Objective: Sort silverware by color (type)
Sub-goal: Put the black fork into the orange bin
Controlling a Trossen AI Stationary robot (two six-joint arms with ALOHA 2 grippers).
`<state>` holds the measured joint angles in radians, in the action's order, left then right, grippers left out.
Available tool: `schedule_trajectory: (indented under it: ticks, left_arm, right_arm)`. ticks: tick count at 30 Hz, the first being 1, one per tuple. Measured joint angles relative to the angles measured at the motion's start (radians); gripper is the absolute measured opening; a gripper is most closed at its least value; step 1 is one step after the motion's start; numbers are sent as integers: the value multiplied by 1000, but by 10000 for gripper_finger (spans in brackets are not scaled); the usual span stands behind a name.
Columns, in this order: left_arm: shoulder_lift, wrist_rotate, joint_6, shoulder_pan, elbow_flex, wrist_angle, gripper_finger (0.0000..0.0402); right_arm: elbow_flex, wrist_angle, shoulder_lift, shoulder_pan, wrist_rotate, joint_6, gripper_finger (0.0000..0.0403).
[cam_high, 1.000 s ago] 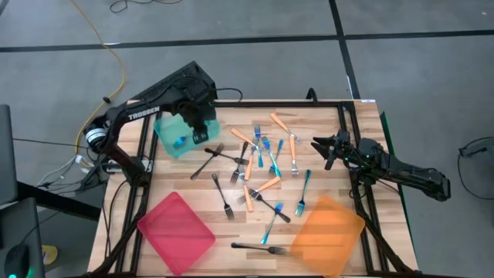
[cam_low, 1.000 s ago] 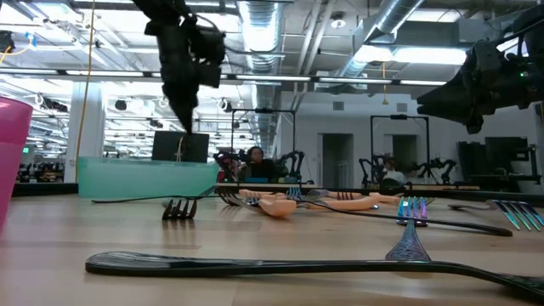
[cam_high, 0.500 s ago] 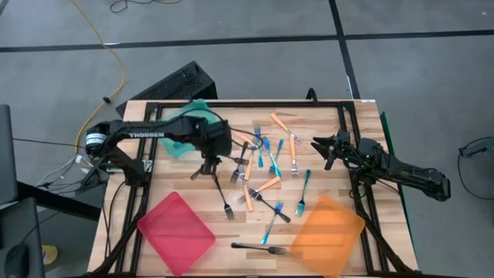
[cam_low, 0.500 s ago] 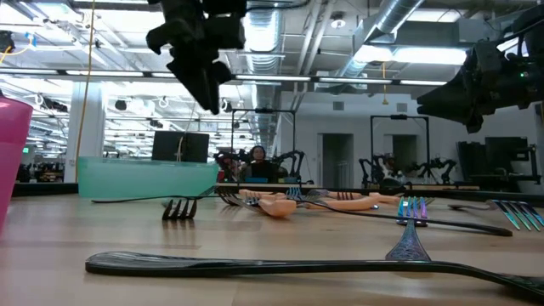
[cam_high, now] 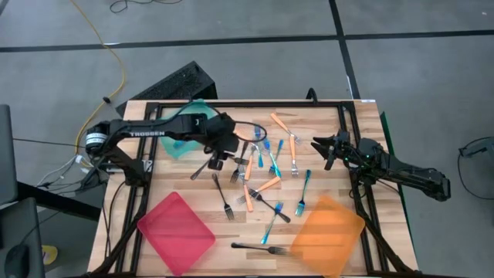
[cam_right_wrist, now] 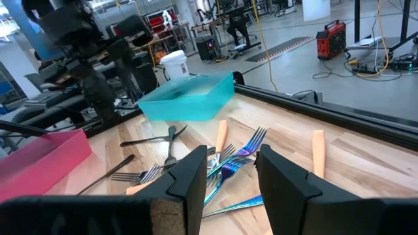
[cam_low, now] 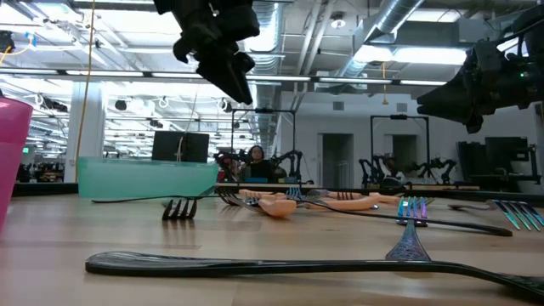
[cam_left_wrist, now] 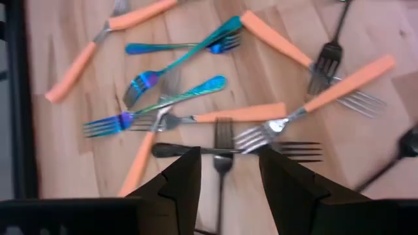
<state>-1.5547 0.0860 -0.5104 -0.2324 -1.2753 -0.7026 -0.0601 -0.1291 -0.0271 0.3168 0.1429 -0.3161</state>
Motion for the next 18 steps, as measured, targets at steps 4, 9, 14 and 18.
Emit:
schedule_trajectory:
  ticks: [4,9,14,18]
  left_arm:
    - [0,0,-32,-33,22,-2,139]
    - [0,0,-30,-57,85,15,139]
    - [-1,-1,-31,-52,170,109,139]
    - [-1,-10,-64,-44,217,195,139]
  right_arm:
    - [0,0,0,1,0,0,155]
    - [0,2,0,2,12,-5,155]
    - [0,2,0,6,13,-23,155]
    - [0,2,0,6,13,5,155]
